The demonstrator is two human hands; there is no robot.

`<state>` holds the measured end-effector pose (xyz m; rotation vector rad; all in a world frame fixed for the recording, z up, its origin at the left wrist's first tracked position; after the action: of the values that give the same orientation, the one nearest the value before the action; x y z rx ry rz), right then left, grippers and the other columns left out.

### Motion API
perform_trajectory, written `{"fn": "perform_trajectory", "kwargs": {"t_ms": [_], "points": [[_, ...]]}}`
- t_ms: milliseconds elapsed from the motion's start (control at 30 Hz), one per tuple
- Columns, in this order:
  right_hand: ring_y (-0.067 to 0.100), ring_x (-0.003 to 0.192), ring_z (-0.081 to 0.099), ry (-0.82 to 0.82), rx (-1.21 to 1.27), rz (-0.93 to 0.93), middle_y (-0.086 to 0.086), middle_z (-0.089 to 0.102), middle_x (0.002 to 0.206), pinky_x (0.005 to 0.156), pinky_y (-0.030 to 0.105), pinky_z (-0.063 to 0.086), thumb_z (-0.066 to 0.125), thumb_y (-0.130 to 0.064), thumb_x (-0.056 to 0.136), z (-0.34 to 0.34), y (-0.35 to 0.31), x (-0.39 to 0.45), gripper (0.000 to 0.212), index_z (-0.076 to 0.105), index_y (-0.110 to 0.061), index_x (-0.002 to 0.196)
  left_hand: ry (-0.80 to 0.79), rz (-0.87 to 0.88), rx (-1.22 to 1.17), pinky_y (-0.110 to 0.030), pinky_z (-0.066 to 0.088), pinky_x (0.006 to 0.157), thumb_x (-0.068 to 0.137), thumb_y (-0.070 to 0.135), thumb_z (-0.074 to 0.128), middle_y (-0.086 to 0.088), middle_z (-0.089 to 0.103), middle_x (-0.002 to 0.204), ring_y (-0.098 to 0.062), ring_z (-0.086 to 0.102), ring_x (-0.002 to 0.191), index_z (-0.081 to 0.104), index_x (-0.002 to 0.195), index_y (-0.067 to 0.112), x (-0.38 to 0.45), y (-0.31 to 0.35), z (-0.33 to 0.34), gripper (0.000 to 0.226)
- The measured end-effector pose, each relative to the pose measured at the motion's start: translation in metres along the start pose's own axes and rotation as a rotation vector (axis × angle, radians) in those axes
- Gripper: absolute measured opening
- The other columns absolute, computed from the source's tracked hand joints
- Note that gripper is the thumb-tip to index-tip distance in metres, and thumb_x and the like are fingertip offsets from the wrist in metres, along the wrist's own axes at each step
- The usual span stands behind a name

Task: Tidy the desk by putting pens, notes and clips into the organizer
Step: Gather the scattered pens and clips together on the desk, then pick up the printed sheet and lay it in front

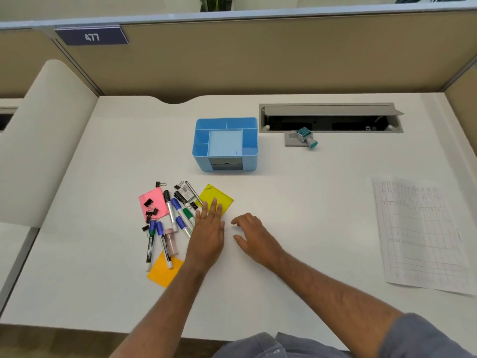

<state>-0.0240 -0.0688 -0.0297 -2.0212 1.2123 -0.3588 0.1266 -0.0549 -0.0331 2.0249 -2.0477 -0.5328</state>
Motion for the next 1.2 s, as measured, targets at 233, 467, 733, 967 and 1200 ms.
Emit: {"fn": "perform_trajectory", "kwargs": {"t_ms": [233,467,733,967,1200], "points": [[0.020,0.126,0.053,0.077,-0.127,0.128,-0.002,0.055,0.138,0.105,0.037,0.041,0.061,-0.030,0.101,-0.046,0.054,-0.037,0.042,0.057,-0.022,0.141,-0.061,0.059,0.035,-0.038,-0.013,0.125,0.109,0.025,0.037,-0.006,0.002,0.171,-0.028,-0.007,0.158,0.018,0.162,0.009,0.020,0.047,0.021,0.058],[0.019,0.129,0.050,0.132,-0.178,0.222,-0.002,0.051,0.142,0.108,0.035,0.041,0.058,-0.032,0.102,-0.092,0.099,-0.080,0.045,0.054,-0.022,0.145,-0.113,0.119,0.092,-0.039,-0.015,0.124,0.110,0.032,0.033,-0.006,-0.001,0.171,-0.028,-0.006,0.158,0.012,0.163,0.010,0.036,0.101,0.044,0.061],[0.020,0.130,0.049,0.235,-0.143,0.337,0.000,0.052,0.142,0.110,0.032,0.041,0.059,-0.031,0.103,-0.143,0.147,-0.120,0.045,0.055,-0.019,0.146,-0.176,0.176,0.123,-0.034,-0.021,0.122,0.109,0.042,0.028,-0.001,-0.003,0.171,-0.023,-0.007,0.158,0.007,0.164,0.014,0.046,0.163,0.075,0.065],[0.023,0.127,0.052,0.321,-0.124,0.405,0.002,0.056,0.138,0.107,0.036,0.045,0.063,-0.028,0.102,-0.182,0.180,-0.150,0.043,0.058,-0.016,0.142,-0.209,0.218,0.144,-0.034,-0.021,0.122,0.109,0.044,0.026,-0.001,-0.003,0.172,-0.022,-0.010,0.158,0.006,0.164,0.014,0.054,0.209,0.094,0.066],[0.031,0.118,0.057,0.394,-0.255,0.512,0.008,0.060,0.131,0.099,0.045,0.048,0.064,-0.027,0.101,-0.231,0.227,-0.186,0.039,0.061,-0.013,0.137,-0.233,0.276,0.141,-0.034,-0.019,0.122,0.109,0.042,0.028,-0.002,-0.001,0.172,-0.023,-0.010,0.158,0.008,0.163,0.012,0.059,0.258,0.112,0.065]]}}
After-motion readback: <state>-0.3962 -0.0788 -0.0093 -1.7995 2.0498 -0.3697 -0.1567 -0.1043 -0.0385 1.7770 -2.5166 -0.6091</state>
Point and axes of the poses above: each hand's wrist, its own x-axis towards the middle knuckle, its own z-axis out of the palm, y = z × x, the point moved 6 cm from there along x, towards the middle knuckle
